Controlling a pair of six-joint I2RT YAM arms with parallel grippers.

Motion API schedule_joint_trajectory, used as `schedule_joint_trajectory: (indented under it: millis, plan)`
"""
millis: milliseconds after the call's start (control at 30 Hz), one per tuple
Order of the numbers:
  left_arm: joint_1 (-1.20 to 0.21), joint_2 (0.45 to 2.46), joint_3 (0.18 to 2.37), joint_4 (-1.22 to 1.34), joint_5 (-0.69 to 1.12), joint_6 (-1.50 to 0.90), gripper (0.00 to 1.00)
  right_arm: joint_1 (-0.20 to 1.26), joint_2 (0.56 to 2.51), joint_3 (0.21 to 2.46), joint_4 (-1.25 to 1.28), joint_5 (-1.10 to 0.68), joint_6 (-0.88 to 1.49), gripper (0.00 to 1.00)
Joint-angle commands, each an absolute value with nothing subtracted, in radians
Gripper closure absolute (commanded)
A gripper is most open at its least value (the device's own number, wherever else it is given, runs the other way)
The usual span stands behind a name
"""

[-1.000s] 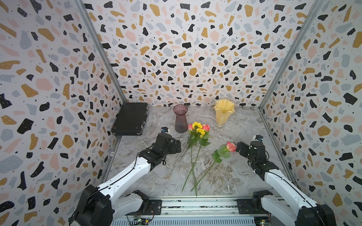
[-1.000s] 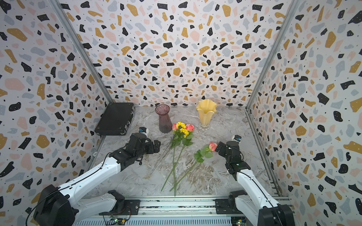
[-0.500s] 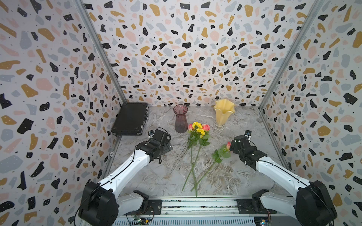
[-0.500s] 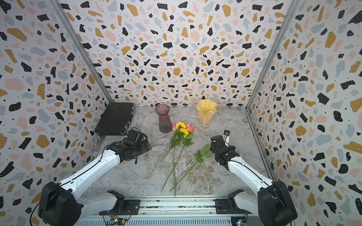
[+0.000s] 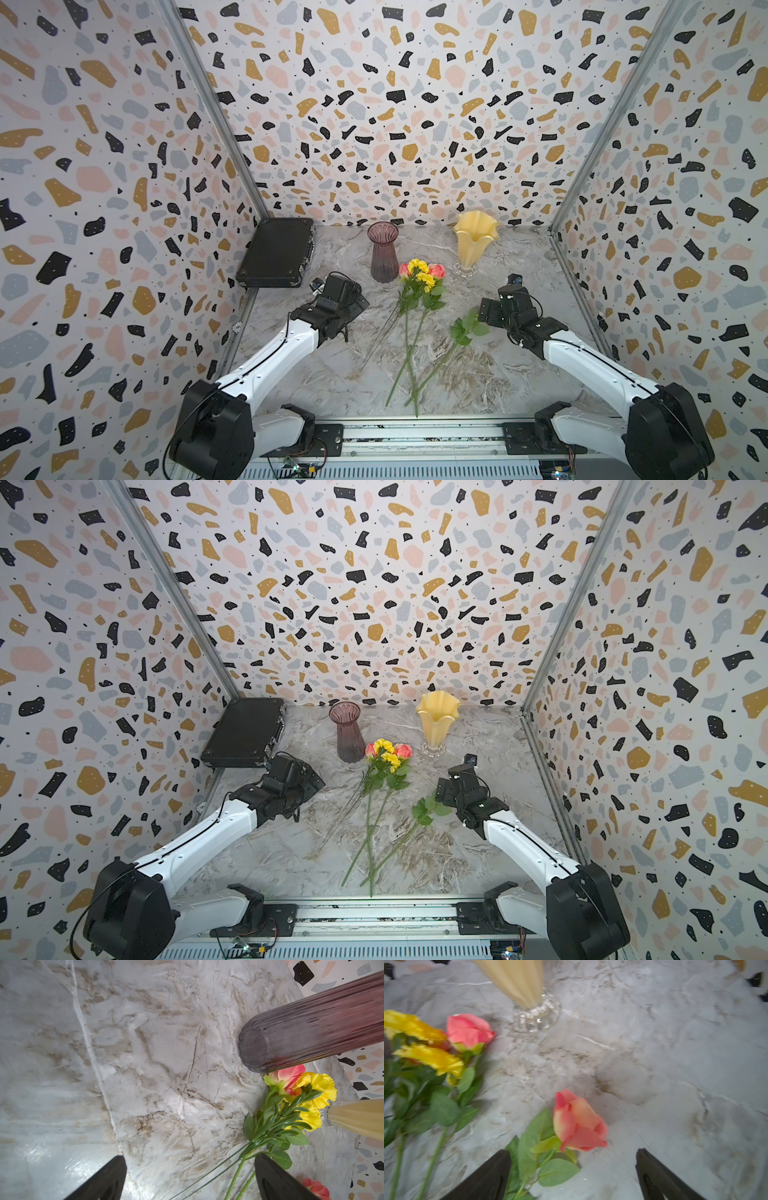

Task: Arrange the flowers in different vases according to their colors
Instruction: Pick up the flower at the center of the board.

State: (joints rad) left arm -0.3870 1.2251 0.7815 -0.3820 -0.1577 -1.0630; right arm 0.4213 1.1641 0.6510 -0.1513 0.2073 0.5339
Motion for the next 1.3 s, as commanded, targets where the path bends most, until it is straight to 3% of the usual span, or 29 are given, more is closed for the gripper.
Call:
schedule_joint_trajectory:
  millis: [0, 133, 233, 300, 500, 767, 933, 1067, 1267]
  plan:
    - [-0.377, 1.224, 0.725, -0.264, -0.240, -1.084, 0.01, 0.429, 1.152, 0.622, -0.004, -0.022, 0.487, 0.08]
    - [-0.333, 1.207, 0.627, -0.144, -0.188, -1.086, 0.01, 0.449, 1.100, 0.626, -0.025, -0.134, 0.531, 0.23]
    - [-0.329, 1.202, 0.563, -0.105, -0.302, -1.053, 0.01, 0.520, 1.027, 0.595, -0.006, -0.181, 0.666, 0.31]
    - [-0.302, 1.200, 0.560, -0.155, -0.331, -1.169, 0.01, 0.582, 1.025, 0.554, 0.078, -0.198, 0.781, 0.33]
    - [-0.271, 1.183, 0.598, -0.253, -0.307, -1.168, 0.01, 0.730, 1.244, 0.635, 0.178, -0.140, 0.899, 0.36]
    - [-0.259, 1.154, 0.584, -0.278, -0.380, -1.176, 0.01, 0.762, 1.401, 0.696, 0.237, -0.135, 0.996, 0.44]
    - [-0.259, 1.089, 0.462, -0.109, -0.418, -1.201, 0.01, 0.812, 1.519, 0.755, 0.291, -0.139, 1.054, 0.53]
    - [-0.259, 1.051, 0.381, 0.047, -0.397, -1.185, 0.01, 0.852, 1.574, 0.786, 0.324, -0.102, 1.076, 0.53]
    - [-0.260, 1.002, 0.394, 0.040, -0.342, -1.126, 0.01, 0.888, 1.668, 0.828, 0.378, -0.066, 1.113, 0.53]
